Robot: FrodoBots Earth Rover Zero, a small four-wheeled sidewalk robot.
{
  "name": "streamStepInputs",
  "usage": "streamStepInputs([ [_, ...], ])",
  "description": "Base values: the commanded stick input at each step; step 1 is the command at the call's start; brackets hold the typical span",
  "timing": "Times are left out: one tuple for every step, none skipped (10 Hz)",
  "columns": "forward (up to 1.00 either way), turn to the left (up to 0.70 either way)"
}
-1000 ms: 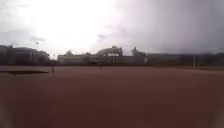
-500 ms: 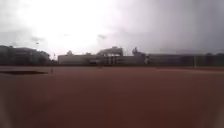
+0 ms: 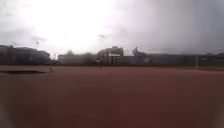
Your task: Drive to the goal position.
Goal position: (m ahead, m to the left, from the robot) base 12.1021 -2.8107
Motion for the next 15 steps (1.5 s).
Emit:
streamStepInputs([
  [0.50,-0.50],
  [0.50,-0.50],
  [0.50,0.00],
  [0.50,0.00],
  [0.50,0.00],
  [0.50,-0.50],
  [0.50,-0.50],
  [0.50,-0.30],
  [0.50,-0.07],
  [0.50,0.00],
  [0.50,0.00],
  [0.50,0.00],
  [0.50,0.00],
  [0.50,0.00],
  [0.50,0.00],
])
